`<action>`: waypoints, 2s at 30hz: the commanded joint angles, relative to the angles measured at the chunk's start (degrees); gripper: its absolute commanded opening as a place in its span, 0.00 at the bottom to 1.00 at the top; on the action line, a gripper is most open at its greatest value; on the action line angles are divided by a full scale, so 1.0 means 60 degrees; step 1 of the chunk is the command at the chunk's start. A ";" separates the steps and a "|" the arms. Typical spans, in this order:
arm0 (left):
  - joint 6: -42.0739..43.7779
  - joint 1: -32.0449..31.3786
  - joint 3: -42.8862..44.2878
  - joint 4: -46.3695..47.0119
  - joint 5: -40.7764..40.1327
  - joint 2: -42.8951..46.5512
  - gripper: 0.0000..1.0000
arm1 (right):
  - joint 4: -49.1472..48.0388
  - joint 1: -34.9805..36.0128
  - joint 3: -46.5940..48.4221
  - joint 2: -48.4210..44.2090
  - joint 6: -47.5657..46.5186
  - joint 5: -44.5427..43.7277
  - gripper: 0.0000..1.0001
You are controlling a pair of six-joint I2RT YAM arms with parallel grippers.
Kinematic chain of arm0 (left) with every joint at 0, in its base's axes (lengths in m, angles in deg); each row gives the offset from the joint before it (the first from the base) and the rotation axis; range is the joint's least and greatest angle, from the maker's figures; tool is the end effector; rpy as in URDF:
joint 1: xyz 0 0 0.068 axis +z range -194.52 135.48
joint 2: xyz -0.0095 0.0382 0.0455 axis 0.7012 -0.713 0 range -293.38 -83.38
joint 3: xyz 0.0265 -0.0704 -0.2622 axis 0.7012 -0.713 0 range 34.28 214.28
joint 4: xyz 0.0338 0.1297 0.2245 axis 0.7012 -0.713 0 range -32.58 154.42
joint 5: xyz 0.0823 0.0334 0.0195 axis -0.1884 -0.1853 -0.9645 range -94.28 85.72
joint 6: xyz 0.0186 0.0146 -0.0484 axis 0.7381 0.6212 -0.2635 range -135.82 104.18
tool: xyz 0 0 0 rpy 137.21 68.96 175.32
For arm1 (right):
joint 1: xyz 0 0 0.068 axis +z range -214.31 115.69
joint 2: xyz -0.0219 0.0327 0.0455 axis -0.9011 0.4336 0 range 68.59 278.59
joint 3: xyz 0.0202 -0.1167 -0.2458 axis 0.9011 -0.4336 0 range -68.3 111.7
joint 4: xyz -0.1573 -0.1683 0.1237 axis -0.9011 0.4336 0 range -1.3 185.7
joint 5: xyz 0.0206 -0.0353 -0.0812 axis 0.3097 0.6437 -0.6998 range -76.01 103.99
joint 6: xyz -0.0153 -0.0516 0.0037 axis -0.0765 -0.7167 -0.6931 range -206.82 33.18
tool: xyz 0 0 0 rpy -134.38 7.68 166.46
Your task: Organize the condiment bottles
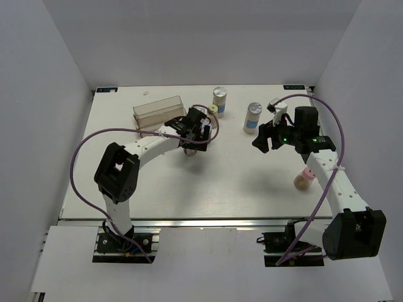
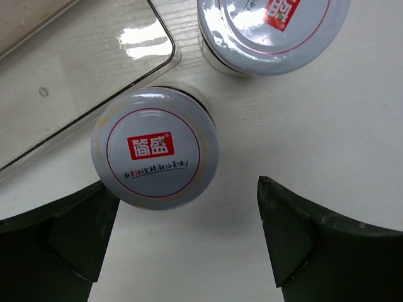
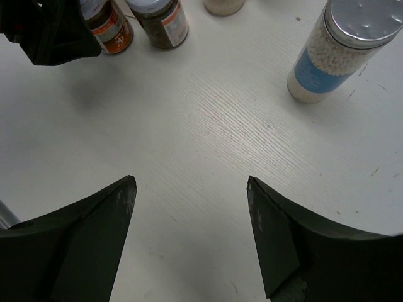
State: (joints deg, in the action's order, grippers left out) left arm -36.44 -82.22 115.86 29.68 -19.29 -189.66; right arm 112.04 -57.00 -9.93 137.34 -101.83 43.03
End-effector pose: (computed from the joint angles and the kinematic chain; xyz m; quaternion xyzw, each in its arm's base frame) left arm 0.3196 -0.2354 0.2257 0.1079 0.9509 -0.0173 0.2896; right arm 0.2592 0.0507 0.3160 -0.2812 0.8146 0.1899 0.4704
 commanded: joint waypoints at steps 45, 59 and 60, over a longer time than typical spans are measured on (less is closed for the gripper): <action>0.0580 0.1446 0.3891 -0.1006 0.0786 0.0106 0.00 | -0.0344 0.0041 -0.0236 0.0129 -0.0151 -0.0284 0.77; 0.0478 0.3615 0.6338 -0.0685 0.0817 -0.1343 0.00 | -0.0388 0.0041 -0.0251 0.0128 -0.0077 -0.0255 0.76; 0.0478 0.3732 0.6717 -0.0641 0.0700 -0.1678 0.00 | -0.0388 0.0056 -0.0236 0.0143 -0.0077 -0.0255 0.76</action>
State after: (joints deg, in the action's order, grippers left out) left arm -33.23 -60.27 150.57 21.28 -13.54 -198.18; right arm 111.53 -57.00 -11.19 138.41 -102.24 41.13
